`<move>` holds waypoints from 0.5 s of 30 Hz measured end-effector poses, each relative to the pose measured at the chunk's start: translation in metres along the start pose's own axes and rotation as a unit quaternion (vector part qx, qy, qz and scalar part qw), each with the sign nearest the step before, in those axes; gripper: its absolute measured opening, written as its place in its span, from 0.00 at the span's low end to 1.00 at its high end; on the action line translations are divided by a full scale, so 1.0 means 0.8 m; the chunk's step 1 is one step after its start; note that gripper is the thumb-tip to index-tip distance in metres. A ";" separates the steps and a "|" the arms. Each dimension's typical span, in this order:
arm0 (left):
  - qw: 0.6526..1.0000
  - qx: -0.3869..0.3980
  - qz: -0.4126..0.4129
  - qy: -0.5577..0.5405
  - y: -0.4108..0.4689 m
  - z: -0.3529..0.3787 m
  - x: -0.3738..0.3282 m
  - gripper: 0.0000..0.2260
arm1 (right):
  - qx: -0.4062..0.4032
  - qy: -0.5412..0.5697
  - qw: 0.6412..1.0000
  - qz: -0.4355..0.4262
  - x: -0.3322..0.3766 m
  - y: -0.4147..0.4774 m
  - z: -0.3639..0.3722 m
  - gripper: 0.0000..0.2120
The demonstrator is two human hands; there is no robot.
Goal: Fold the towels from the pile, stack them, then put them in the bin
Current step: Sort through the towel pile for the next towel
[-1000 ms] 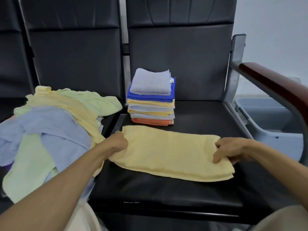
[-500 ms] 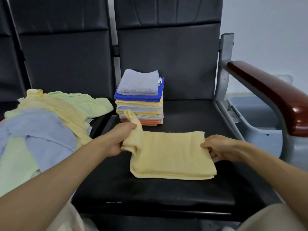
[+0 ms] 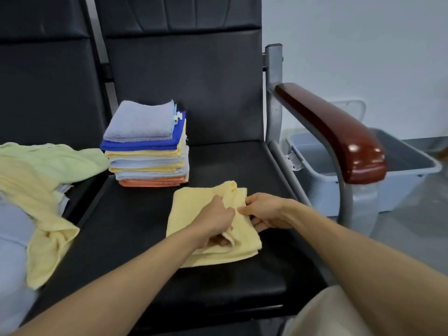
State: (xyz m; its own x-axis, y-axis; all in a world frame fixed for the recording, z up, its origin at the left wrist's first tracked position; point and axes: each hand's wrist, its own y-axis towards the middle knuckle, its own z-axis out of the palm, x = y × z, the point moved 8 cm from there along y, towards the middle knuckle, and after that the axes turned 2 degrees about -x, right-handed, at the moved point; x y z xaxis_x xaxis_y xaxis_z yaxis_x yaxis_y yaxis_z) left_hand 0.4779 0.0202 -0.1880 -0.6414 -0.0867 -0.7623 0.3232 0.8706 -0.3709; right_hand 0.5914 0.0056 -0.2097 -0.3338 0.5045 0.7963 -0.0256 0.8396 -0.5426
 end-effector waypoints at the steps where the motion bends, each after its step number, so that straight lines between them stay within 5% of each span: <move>1: 1.000 0.004 0.005 -0.007 0.000 0.002 -0.002 0.17 | 0.000 -0.001 1.000 0.001 0.000 0.001 0.000 0.12; 5: 0.998 0.046 0.033 -0.031 -0.013 -0.009 -0.003 0.18 | -0.006 -0.011 1.000 -0.005 0.001 0.003 -0.001 0.11; 10: 0.981 -0.042 0.150 0.112 -0.040 -0.088 0.013 0.11 | -0.035 -0.023 0.999 0.009 0.007 -0.011 0.001 0.16; 15: 0.966 -0.055 0.156 0.200 -0.049 -0.121 0.049 0.12 | -0.120 -0.021 0.992 0.029 0.021 -0.028 0.005 0.19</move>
State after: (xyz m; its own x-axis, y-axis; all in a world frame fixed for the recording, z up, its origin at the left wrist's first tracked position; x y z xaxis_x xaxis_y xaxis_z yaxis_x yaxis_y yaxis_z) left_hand 0.3730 0.0292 -0.1517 -0.7499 0.3624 -0.5534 0.4819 0.8724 -0.0818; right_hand 0.5827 -0.0052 -0.1849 -0.3677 0.5484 0.7511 0.2176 0.8360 -0.5038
